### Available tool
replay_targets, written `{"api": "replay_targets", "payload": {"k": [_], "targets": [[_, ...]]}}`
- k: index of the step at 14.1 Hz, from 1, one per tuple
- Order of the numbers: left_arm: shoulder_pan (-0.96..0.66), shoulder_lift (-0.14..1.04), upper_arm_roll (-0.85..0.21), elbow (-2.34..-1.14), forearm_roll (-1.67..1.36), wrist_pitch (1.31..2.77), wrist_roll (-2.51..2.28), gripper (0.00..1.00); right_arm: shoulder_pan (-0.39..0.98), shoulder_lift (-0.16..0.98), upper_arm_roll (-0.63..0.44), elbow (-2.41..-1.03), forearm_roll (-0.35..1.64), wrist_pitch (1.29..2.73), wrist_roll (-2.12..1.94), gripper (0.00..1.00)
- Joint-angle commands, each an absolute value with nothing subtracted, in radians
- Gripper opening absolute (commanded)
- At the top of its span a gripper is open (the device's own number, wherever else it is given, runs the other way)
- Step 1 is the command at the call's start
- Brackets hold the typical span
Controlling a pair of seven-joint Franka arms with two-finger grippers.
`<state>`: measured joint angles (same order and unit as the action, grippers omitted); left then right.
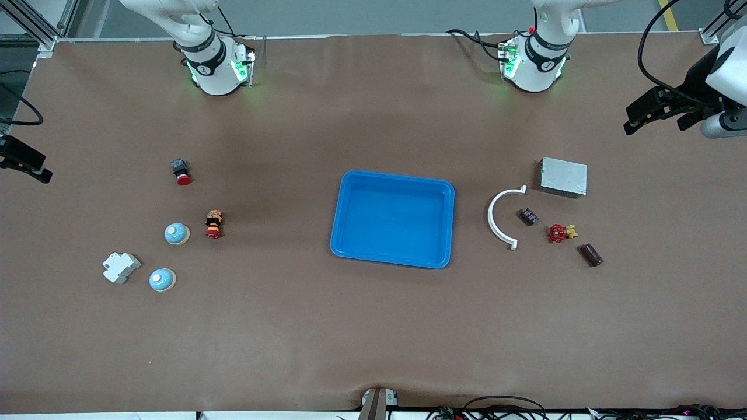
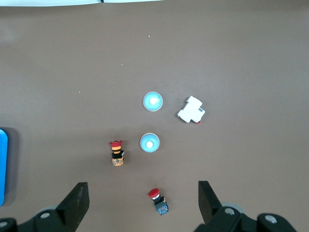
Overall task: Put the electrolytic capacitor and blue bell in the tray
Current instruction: 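Reach the right gripper to a blue bell while the left gripper reaches a capacitor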
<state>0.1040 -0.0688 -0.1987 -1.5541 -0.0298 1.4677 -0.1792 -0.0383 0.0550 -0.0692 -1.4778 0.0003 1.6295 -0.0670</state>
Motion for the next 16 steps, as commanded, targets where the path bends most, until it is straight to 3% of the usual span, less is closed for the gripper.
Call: {"api": "replay_targets", "payload": {"k": [1, 11, 16], "targets": [[0.104, -0.064, -0.207, -1.540, 0.001, 1.459, -0.184, 1.00, -0.044, 0.037, -0.063, -1.493, 0.009, 1.625, -0.075, 1.00], [0.112, -0.023, -0.207, -1.543, 0.011, 1.457, -0.180, 1.00, -0.044, 0.035, -0.064, -1.494, 0.009, 1.608, -0.064, 1.00], [0.101, -0.017, -0.224, -1.646, 0.014, 1.431, -0.293, 1.00, -0.043, 0.037, -0.063, -1.500, 0.009, 1.597, -0.064, 1.00]]}}
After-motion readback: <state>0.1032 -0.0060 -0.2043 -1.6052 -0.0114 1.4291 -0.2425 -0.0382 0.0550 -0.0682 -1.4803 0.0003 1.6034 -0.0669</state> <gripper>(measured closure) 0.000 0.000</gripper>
